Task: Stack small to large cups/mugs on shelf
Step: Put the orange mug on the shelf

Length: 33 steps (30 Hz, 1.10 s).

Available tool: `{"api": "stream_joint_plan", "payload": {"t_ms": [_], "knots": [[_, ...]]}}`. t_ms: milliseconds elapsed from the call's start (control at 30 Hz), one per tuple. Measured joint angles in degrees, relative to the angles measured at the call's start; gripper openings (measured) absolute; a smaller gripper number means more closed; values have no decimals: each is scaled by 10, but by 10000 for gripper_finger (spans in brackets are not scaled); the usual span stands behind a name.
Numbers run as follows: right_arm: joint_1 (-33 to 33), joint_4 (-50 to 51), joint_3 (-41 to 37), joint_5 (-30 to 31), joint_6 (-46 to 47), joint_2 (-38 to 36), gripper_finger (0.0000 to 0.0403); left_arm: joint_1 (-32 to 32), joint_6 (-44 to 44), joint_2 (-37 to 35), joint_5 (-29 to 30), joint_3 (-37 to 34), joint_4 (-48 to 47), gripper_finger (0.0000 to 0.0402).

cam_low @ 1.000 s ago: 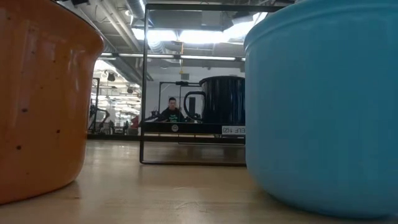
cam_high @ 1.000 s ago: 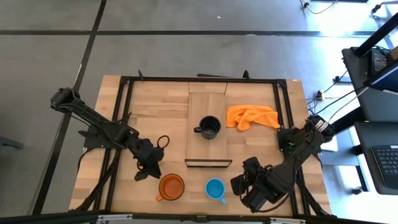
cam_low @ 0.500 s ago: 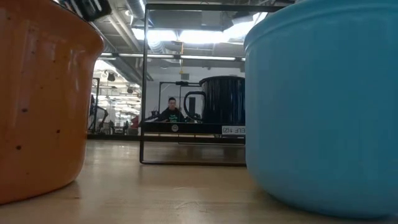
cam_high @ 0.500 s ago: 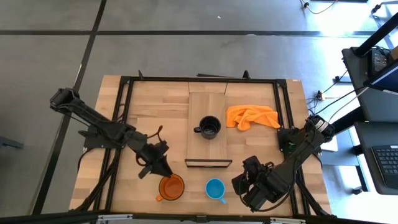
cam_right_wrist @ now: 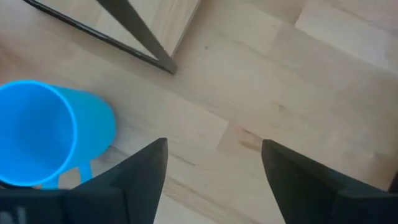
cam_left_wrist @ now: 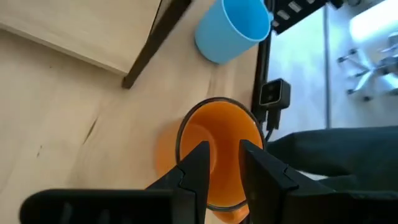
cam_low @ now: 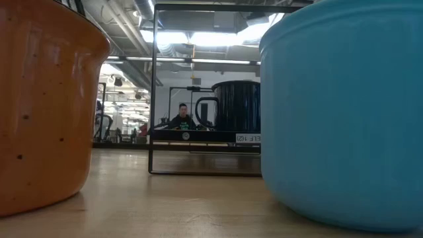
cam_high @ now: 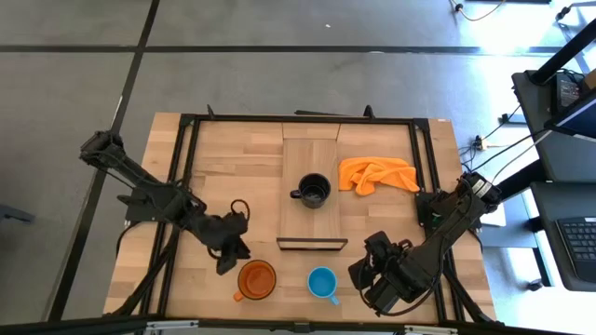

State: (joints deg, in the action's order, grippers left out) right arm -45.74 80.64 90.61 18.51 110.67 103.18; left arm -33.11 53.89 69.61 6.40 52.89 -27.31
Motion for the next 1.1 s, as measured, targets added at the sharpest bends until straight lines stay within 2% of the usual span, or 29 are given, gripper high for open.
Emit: {"api": "stream_joint_plan", "payload": {"t_ms": [167,300,667,900,1100], "knots": [[1,28,0,20,3,0,262,-29,0,74,-2,22,-27,88],[2,35,0,20,0,0,262,-42,36,119,-13,22,-28,104],[2,51,0,23,-3,0,262,-43,73,126,20,23,-42,121],[2,51,0,24,-3,0,262,-40,73,173,-14,23,-3,120],[2,47,0,9,-1,0,262,-40,69,192,-14,23,-5,118]]}}
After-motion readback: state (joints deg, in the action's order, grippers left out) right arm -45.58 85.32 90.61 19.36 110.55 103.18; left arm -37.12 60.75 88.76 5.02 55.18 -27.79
